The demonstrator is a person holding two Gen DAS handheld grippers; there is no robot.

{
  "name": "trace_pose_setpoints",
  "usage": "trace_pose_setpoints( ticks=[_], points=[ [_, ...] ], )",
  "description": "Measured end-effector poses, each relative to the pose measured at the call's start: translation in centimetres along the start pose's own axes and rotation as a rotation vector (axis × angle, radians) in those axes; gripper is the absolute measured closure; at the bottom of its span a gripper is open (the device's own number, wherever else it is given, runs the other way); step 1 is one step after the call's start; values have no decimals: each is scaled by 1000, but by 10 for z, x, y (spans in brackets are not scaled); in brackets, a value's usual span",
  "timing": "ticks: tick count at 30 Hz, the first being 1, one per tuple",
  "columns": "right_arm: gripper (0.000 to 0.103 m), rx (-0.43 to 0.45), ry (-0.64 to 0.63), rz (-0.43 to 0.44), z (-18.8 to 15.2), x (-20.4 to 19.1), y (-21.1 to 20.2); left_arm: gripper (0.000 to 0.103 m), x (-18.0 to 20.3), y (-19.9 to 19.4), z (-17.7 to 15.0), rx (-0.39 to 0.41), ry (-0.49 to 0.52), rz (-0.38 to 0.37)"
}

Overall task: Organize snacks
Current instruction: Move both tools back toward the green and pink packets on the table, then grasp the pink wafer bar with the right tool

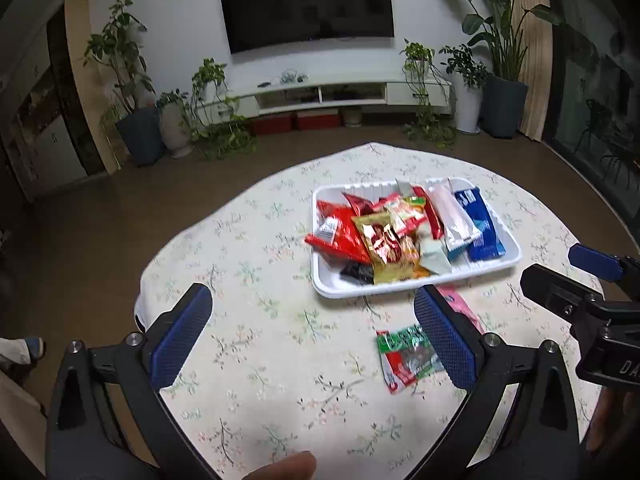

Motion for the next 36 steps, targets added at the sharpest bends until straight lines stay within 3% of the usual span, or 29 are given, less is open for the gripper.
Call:
trace_pose_setpoints(
  ticks=[14,21,27,32,36],
  points=[
    [10,-71,35,-38,-27,14,14,1,3,26,-24,-84,17,-96],
    [12,-115,38,-71,-37,21,29,0,4,48,-45,-166,30,-167],
    [20,-164,39,-94,-46,27,44,0,-3,61,-58,-202,-8,-222],
    [31,-213,10,-114,-48,26,61,0,-6,65,-62,-214,12,-188],
    [38,-244,-14,-118,-47,21,76,0,-12,70,-64,-238,-16,-227]
  ],
)
Point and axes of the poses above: each gripper's, at about its wrist camera, not at the fingertips, and y roughly the way its jaws point, x to its right, z to its top, the point moved 2 cm from there along y, roughly the way its jaws point, and after that the axes turned 9 degrees about z, right-handed, at the moved point
